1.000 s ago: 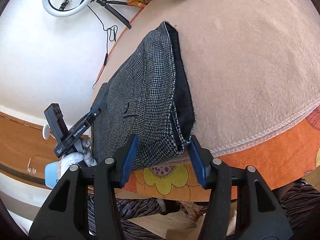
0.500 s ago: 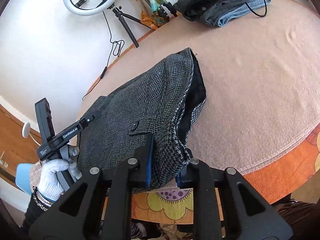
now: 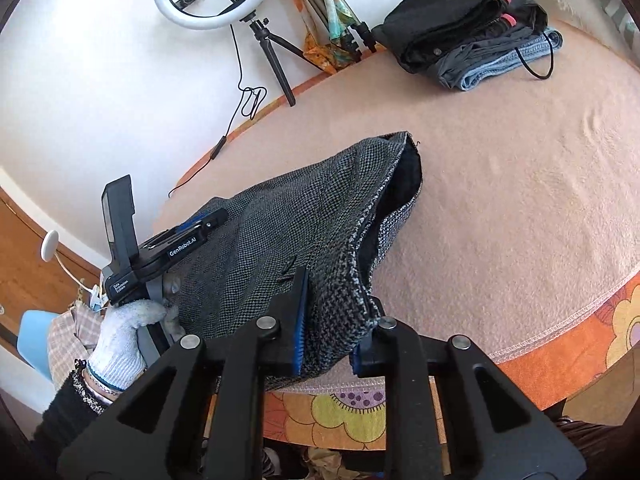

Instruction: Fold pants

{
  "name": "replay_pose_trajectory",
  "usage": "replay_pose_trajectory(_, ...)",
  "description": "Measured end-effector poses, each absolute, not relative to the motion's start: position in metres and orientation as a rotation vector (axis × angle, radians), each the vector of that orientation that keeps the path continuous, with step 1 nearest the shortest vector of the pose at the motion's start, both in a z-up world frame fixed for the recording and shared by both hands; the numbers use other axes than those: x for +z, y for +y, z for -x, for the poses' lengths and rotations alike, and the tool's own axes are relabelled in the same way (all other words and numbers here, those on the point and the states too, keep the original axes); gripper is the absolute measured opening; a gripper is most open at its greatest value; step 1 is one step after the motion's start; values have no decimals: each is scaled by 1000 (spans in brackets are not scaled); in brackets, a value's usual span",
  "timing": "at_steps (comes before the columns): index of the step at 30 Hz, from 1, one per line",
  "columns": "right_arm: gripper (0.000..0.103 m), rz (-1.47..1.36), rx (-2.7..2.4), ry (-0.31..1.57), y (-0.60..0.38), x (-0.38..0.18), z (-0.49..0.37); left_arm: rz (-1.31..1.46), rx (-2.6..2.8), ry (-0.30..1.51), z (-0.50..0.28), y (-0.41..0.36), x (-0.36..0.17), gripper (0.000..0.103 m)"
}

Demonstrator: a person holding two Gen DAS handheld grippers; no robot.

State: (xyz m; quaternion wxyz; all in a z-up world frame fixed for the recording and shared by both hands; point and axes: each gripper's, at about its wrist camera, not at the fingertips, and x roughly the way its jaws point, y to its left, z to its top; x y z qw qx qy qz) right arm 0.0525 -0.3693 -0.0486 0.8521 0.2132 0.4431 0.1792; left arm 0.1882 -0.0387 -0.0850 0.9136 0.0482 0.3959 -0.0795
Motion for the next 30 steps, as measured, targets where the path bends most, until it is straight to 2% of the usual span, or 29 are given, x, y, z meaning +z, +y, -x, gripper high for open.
replay_pose_trajectory(3, 17, -397, 391, 906, -360, -37, -53, -74, -113, 830, -190, -16, -87, 34)
replay_pose_trajectory(7, 17, -352, 420, 875, -349, -23, -54, -28, -81, 937, -197, 2, -112, 34)
replay_pose_trajectory(14, 17, -224, 462, 829, -324, 4, -56, 123, -126, 884, -182, 19, -79, 34)
replay_pose_trajectory(21, 17, 16, 538, 746, -264, 34, -46, 239, -81, 720, -147, 83, -21, 39)
replay_pose_trajectory(30, 17, 288, 727, 694, -139, 32, -22, 360, 26, 670, -104, 167, -20, 39)
